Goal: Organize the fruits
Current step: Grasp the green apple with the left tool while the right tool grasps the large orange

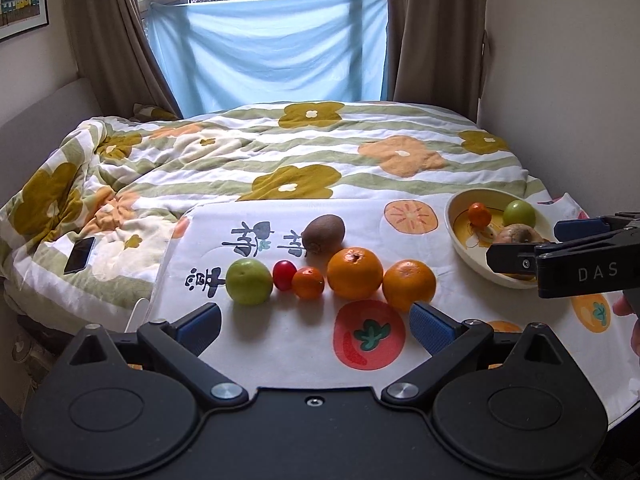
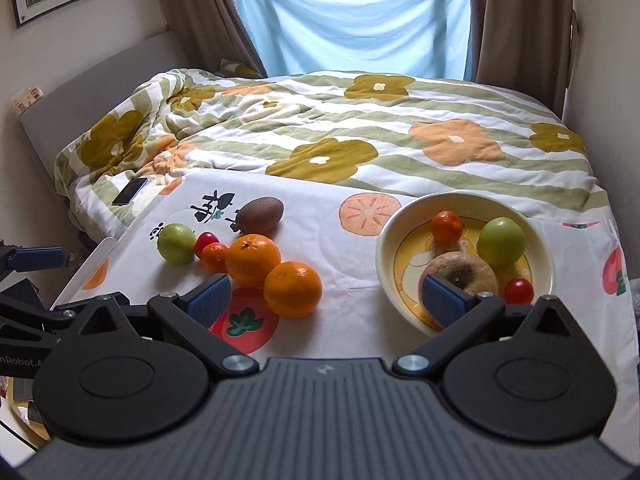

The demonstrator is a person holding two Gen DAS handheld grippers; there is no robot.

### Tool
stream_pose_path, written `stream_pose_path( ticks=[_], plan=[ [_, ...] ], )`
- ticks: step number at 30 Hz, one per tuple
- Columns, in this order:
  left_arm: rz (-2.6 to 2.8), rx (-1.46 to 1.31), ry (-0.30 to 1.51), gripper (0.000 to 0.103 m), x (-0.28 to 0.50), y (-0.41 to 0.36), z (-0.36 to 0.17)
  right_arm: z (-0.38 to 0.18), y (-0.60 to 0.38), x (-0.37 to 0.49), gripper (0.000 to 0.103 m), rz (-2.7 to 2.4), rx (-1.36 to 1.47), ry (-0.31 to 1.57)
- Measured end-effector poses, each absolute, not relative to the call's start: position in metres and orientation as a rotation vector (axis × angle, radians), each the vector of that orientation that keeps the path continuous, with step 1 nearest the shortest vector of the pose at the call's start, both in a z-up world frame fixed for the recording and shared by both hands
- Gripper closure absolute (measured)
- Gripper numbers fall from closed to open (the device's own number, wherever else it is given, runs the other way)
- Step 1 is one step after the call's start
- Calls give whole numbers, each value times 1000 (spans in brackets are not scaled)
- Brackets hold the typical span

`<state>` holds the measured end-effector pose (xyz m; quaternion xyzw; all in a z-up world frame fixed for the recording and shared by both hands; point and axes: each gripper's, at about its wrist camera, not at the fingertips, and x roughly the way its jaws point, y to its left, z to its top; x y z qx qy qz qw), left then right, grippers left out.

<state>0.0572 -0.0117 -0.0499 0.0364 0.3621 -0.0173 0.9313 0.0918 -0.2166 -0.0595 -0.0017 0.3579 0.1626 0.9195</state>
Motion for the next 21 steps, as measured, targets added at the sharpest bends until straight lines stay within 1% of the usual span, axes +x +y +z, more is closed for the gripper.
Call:
stream_pose_path(
  ticks=[9,14,21],
  plan=[
    [-91,105,756,2,92,42,-71,-83,-162,100,0,322,-11,761],
    [-136,120,773,4,119,60,-87,-97,-139,117,0,314,-39,758],
    [-177,160,813,13,156,69,-114,-115,-117,147,0,333,-120,749]
  ],
)
